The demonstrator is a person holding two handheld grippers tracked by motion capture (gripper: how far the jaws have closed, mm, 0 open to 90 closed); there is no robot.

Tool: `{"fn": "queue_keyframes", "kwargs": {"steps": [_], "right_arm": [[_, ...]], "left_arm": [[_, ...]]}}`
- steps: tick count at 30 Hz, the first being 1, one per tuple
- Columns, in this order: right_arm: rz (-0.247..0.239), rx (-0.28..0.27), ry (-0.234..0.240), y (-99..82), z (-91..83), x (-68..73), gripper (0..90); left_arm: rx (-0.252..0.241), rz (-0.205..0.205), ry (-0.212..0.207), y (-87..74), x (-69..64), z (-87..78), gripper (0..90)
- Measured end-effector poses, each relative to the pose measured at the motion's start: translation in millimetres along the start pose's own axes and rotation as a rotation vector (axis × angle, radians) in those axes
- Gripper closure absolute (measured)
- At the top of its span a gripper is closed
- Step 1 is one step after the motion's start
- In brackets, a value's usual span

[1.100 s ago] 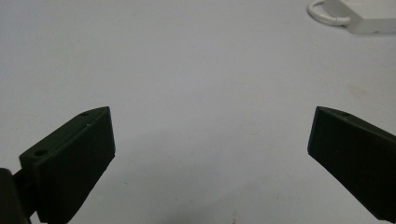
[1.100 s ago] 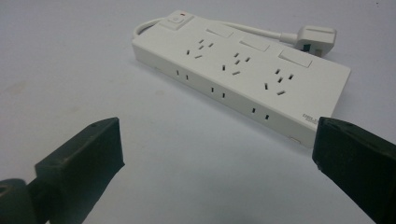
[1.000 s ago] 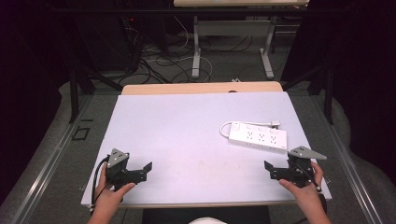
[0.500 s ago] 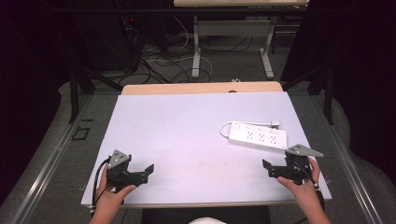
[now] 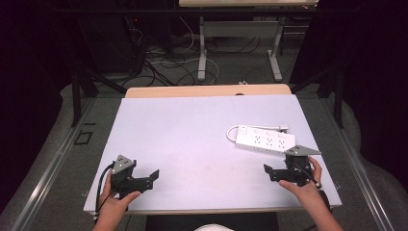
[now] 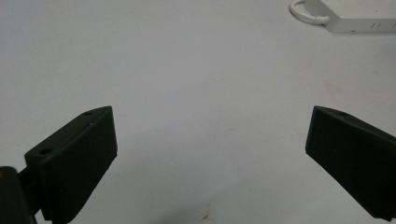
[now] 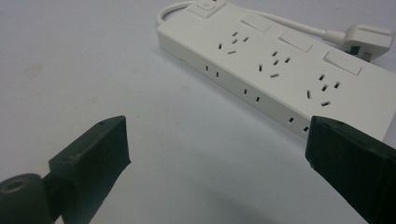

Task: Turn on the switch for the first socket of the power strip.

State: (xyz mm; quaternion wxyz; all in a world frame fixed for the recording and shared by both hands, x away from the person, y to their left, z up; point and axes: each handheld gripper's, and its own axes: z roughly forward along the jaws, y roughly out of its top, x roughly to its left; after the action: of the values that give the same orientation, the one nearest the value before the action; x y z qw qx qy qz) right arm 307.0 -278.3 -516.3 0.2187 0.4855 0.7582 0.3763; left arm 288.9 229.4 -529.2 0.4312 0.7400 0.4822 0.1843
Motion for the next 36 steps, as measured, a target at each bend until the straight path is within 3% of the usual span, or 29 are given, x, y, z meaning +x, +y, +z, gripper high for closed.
{"fn": "queue_keyframes", "kwargs": {"steps": [14,26,36], "right_arm": [[-0.051,0.069,0.054,24.6,-0.9,-0.9,6.6],[-0.099,0.133,0.072,41.8,-1.5,-5.7,14.2],[-0.150,0.159,0.060,58.1,0.5,-6.6,14.7]], "left_arm": [[-0.001,-0.011,0.005,-0.7,0.7,-0.5,2.6],[0.001,-0.014,0.006,-0.9,1.1,-0.3,3.2],[0.002,-0.014,0.006,-1.1,1.1,-0.2,3.5]]}}
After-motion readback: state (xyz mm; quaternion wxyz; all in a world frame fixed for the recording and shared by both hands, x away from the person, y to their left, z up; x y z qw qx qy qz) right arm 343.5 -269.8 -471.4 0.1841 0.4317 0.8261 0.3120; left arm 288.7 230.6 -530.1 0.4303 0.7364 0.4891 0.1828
